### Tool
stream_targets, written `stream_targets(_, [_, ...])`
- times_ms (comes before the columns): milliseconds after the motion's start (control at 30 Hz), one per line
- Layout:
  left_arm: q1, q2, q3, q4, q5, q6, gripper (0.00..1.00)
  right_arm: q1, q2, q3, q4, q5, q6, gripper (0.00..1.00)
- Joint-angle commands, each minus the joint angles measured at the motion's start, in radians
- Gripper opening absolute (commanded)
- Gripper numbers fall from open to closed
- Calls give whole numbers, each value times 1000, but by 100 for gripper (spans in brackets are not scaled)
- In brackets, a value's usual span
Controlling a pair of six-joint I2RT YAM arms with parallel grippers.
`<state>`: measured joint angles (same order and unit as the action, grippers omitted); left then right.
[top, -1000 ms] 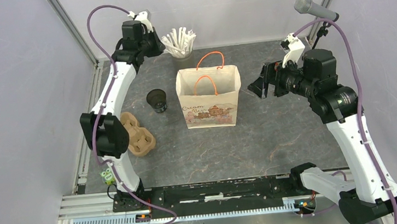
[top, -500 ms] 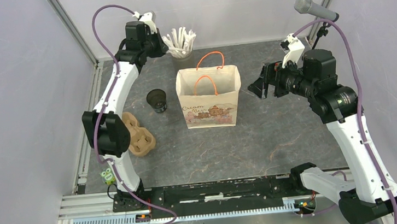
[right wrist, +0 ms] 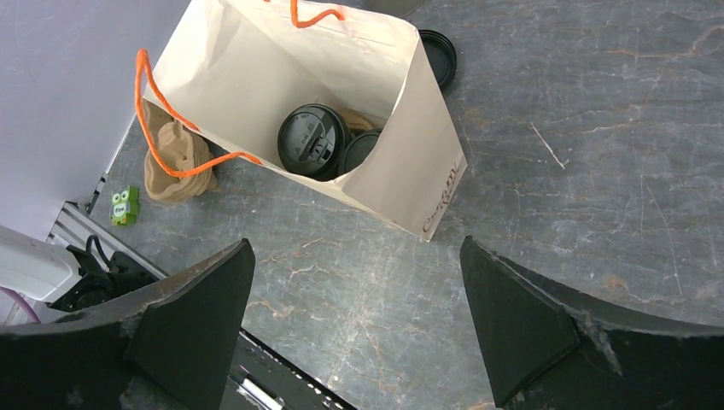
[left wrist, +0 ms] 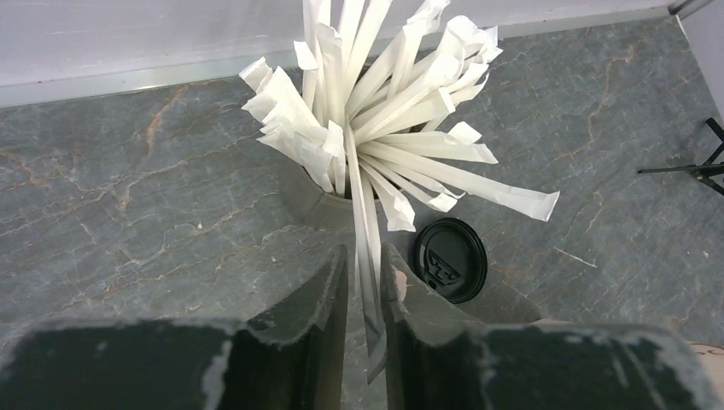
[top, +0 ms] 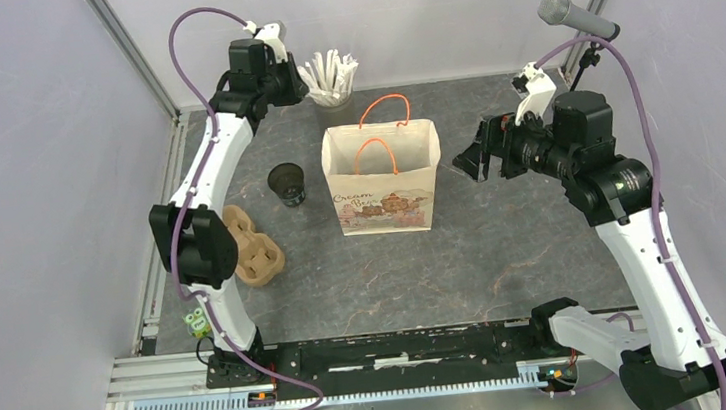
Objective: Pack the takeout coffee
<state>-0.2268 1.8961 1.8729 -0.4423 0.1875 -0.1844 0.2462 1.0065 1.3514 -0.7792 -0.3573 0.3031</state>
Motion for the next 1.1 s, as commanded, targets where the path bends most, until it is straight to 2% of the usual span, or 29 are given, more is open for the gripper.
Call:
stream_targets(0, [-3,-70,11,-7,10,40,28,-2,-16,-18,32,-3,15,97])
stream_targets(367, [-3,-93,-20,-7,26,40,35,-3,-19,-28,43,-10,17,98])
stream_targets(567, [-3,-72,-19,3,29,31,35,-3,-22,-26,40,-9,16,98])
stream_targets(833, [-3,-61,-6,10,32,33,27,-3,-26,-24,32,-1,15,98])
stream_targets(933, [-3,-59,-10,8,32,25,33,-4,-26,-24,34,-1,17,97])
stream_targets(1067, [-3,-48,-11,8,35,12,34,-2,-25,-20,35,-2,18,98])
